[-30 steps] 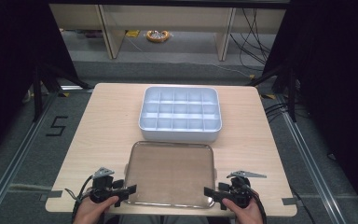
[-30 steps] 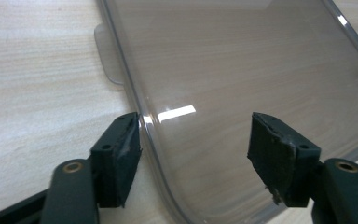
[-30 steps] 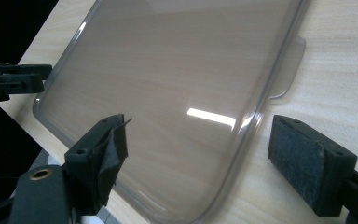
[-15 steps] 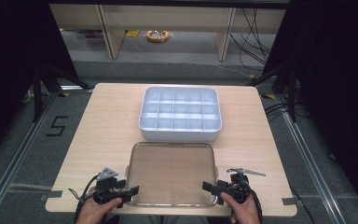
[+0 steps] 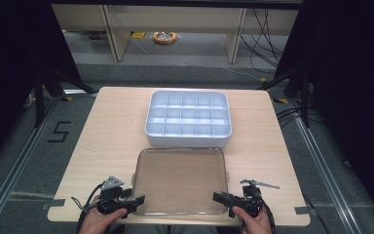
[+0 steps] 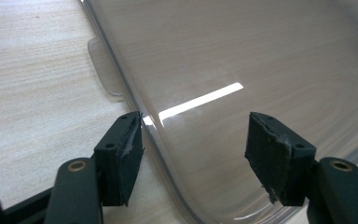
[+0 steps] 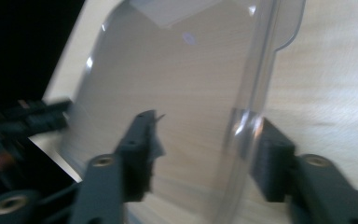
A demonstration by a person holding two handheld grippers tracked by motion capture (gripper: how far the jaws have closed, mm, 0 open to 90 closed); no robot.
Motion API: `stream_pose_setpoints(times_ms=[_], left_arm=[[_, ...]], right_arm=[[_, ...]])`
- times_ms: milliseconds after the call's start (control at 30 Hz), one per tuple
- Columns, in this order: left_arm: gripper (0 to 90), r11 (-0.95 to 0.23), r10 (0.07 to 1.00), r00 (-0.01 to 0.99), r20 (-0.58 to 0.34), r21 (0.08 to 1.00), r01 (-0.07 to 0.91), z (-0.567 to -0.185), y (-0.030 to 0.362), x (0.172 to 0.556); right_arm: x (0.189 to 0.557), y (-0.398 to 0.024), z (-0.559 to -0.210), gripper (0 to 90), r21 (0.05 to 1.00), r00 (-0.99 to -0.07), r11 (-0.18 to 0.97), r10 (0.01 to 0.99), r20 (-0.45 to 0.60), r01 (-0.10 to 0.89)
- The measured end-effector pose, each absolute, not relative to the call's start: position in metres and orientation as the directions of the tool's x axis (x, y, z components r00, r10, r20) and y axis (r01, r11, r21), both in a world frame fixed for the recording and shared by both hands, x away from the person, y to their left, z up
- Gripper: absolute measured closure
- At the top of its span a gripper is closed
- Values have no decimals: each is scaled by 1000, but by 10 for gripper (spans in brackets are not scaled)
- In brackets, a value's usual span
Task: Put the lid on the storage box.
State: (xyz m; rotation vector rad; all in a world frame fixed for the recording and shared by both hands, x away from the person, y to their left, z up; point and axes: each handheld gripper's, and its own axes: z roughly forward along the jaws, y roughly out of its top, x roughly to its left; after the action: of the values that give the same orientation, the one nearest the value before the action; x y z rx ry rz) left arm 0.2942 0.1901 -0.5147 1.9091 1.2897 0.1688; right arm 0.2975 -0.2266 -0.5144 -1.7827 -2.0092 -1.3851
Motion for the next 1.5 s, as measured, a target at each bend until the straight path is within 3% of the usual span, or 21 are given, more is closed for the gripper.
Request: stream_pose_setpoints(times_ms=[100,400,700,767,867,933,1100,1500], left_arm=[[348,-162,828,473,-302,678,717,-515,192,294],[281,-124,813,462,-355,670,732,-515,195,295],[194,-69,819,424,-387,667,742,-516,198,300],[174,-61,816,416,-401,656,752,-516,203,302],[344,5,804,377,-460,639,769,-517,213,308],[405,26,803,360,-475,631,775,-517,215,308],[491,86,759,346,-551,612,786,-520,218,306],[605,110,713,396,-579,650,752,-516,225,305]], right_arm=[[293,-224,-509,531,534,-318,-92,714,624,841],[283,-226,-495,564,686,-514,24,682,521,727],[275,-226,-486,605,714,-573,82,662,482,695],[275,-227,-486,652,717,-568,97,687,454,691],[280,-230,-495,658,691,-562,54,628,537,721],[278,-228,-495,654,663,-539,50,629,560,747],[278,-231,-486,643,707,-577,94,658,484,701],[277,-231,-488,640,663,-548,156,713,437,732]])
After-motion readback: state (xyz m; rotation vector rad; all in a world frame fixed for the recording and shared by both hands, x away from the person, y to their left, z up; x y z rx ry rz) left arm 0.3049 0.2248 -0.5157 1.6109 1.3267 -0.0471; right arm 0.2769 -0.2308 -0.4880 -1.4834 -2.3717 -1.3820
